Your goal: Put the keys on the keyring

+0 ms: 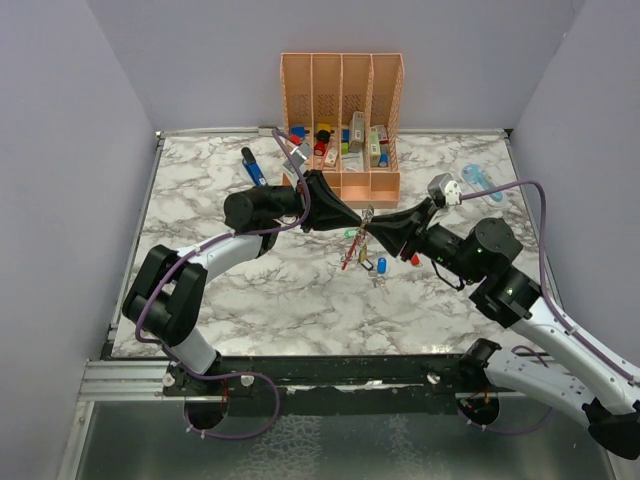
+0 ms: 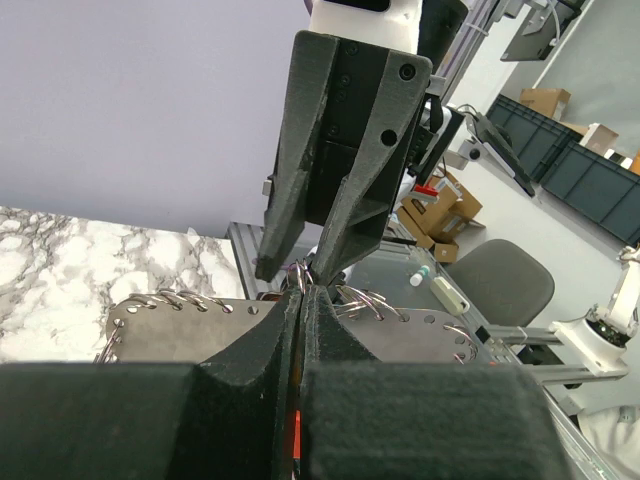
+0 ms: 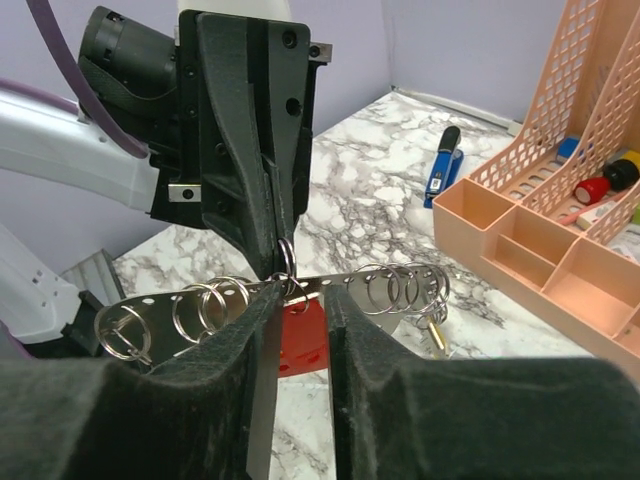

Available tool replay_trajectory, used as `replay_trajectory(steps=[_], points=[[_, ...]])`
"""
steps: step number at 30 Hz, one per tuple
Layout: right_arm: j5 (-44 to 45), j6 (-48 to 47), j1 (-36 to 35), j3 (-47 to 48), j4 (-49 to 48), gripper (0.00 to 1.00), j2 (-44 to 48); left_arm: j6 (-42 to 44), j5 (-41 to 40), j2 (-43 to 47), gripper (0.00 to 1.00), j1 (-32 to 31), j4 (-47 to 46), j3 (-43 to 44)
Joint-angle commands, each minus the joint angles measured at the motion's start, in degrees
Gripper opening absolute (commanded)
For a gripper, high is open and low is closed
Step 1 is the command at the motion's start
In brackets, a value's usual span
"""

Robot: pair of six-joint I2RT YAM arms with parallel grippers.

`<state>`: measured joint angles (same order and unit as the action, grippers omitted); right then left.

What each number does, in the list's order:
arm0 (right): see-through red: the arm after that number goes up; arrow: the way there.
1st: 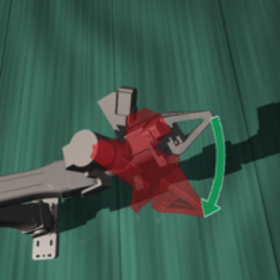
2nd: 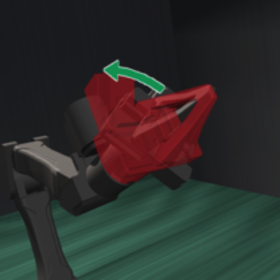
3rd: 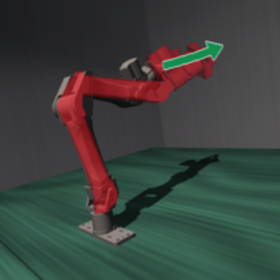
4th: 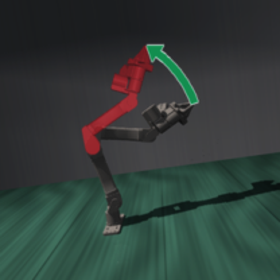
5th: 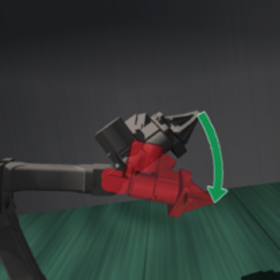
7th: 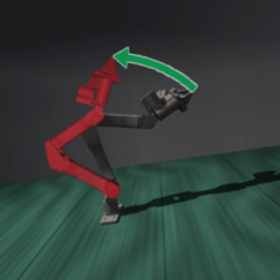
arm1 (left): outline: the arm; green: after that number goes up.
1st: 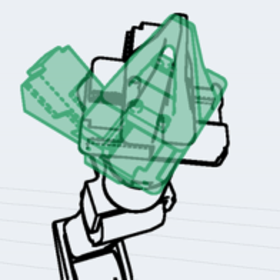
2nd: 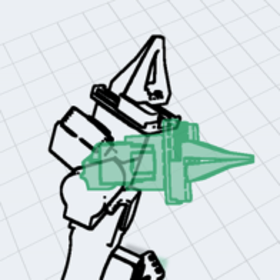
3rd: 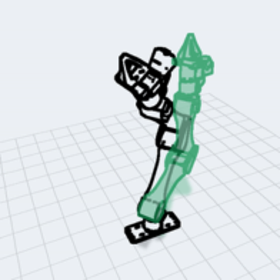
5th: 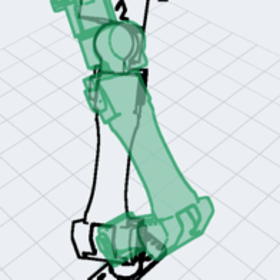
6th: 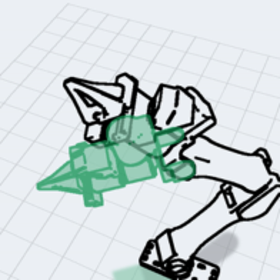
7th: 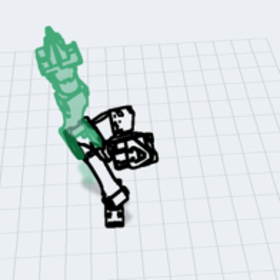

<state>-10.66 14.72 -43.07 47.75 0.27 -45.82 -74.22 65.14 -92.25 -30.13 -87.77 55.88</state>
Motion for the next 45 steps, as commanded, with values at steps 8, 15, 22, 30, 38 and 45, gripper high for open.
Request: replay_trajectory(steps=[8, 15, 22, 30, 38, 45], points=[[-0.86, 0.33, -0.10, 1.18, -0.28, 0.15, 1.19, -0.78, -0.19, 1.11, 0.00, -0.46, -15.02, 2.31], [-0.67, 1.20, -0.12, 0.40, 0.54, 0.09, 2.14, -0.92, -0.36, 1.00, 0.00, -0.46, -14.98, 2.79], [-1.21, 2.35, -0.17, -0.35, 0.46, 0.02, 1.61, -1.33, -0.46, 1.05, 0.00, -0.50, -15.03, 2.97], [-1.59, 2.64, -0.15, -0.46, 0.09, 0.01, 0.88, -1.48, -0.46, 1.28, 0.00, -0.46, -15.02, 2.99], [-2.84, 3.76, -0.16, -1.66, 0.39, 0.01, 0.86, -1.71, -0.39, 1.10, 0.00, -0.46, -15.02, 3.36], [-3.68, 5.27, -0.16, -3.32, 0.18, 0.01, 1.08, -2.02, -0.61, 1.06, 0.00, -0.46, -14.99, 3.58]])
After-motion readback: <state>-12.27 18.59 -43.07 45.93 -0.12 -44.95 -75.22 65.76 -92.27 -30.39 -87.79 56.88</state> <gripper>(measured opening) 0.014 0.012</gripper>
